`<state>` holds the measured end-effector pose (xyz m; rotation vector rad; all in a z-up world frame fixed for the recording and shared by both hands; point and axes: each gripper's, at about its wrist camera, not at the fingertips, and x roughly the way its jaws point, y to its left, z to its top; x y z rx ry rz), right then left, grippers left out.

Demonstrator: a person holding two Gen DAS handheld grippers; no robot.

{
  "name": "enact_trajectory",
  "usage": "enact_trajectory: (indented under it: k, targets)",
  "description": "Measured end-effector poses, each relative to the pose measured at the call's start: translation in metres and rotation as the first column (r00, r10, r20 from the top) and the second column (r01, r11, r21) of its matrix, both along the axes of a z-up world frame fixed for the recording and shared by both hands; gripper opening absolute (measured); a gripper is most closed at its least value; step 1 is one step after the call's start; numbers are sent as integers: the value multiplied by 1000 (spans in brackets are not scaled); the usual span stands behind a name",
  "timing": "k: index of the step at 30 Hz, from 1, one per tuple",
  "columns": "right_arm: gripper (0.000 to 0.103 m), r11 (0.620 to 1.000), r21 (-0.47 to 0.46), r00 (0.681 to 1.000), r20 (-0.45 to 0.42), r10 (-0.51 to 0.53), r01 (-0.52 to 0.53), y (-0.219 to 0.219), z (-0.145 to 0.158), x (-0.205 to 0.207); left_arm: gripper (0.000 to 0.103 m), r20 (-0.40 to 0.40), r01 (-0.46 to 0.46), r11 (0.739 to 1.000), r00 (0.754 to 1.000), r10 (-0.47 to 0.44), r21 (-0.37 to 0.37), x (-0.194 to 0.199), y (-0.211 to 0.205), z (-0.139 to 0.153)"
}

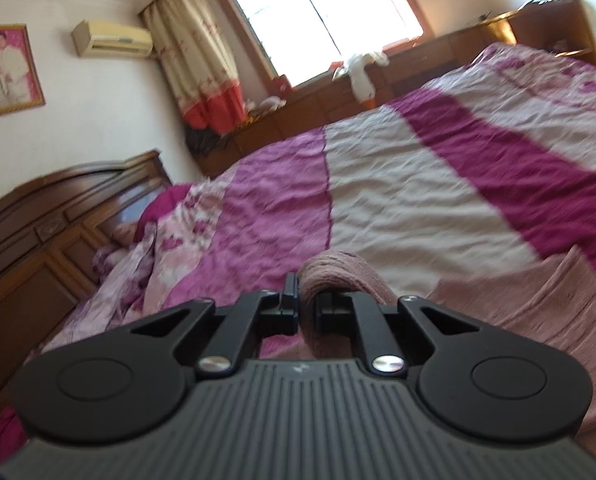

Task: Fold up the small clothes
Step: 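Lift the sleeve and fold it across the cardigan body with the right gripper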

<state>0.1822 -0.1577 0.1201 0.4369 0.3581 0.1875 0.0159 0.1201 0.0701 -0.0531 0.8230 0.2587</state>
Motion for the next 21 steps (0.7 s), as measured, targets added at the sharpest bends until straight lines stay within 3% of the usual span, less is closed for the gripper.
enact_trajectory:
  k: [10,21]
  targets:
    - [11,986,-130,989,-117,88,-103,51,-56,7,103,-6,-23,999,1000,23,-35,-3,16,-10]
    - [17,972,-126,954,-250,164,-200,77,-92,8,103,-8,-34,998,999,33,-55,-4,24,-15]
